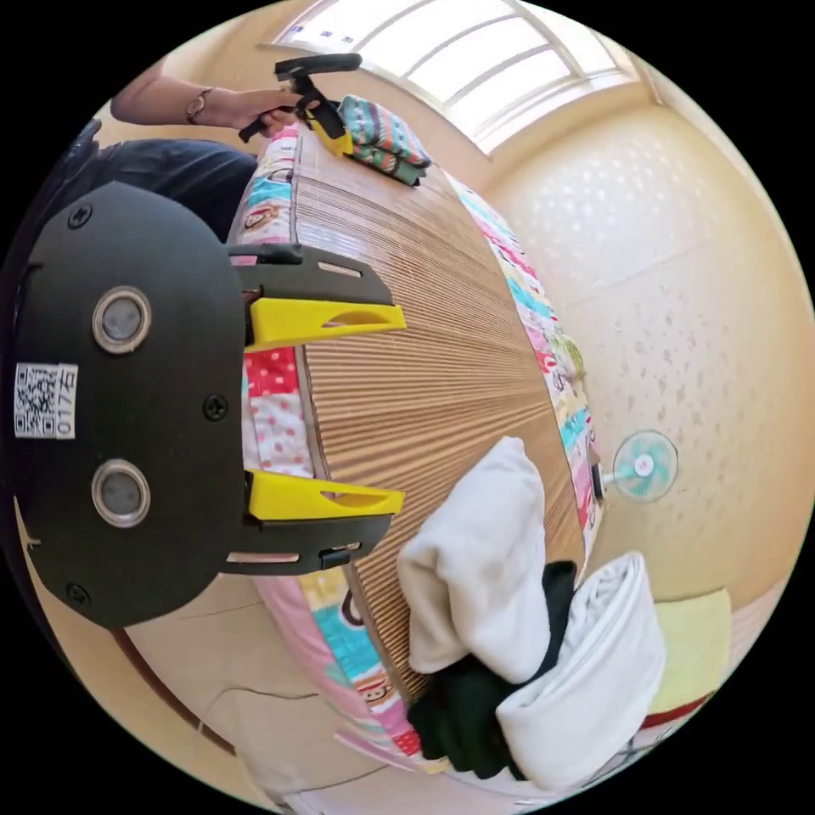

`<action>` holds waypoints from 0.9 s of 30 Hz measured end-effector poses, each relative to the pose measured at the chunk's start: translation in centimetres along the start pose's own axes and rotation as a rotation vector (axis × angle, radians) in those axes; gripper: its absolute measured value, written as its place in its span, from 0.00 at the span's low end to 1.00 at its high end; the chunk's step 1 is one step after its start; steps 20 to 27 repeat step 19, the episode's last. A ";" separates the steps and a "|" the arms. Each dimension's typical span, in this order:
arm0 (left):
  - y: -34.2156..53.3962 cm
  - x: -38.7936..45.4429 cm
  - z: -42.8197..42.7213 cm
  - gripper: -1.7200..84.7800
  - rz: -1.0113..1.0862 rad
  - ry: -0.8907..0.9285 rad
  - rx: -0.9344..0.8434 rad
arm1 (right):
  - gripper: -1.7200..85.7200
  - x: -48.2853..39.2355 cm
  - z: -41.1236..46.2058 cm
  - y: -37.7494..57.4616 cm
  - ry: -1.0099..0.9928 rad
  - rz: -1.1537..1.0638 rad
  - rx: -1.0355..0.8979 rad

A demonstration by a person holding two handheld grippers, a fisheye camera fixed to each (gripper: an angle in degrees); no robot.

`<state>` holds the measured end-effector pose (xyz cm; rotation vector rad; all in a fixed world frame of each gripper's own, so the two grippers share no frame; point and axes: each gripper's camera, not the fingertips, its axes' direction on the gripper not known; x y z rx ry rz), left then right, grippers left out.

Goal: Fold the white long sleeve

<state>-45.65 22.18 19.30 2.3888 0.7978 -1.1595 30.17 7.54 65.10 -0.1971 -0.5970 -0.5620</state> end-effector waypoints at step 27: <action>-7.4 6.2 16.0 0.41 -0.117 -0.468 -0.167 | 0.41 -21.1 19.3 -10.8 0.167 -0.020 -0.358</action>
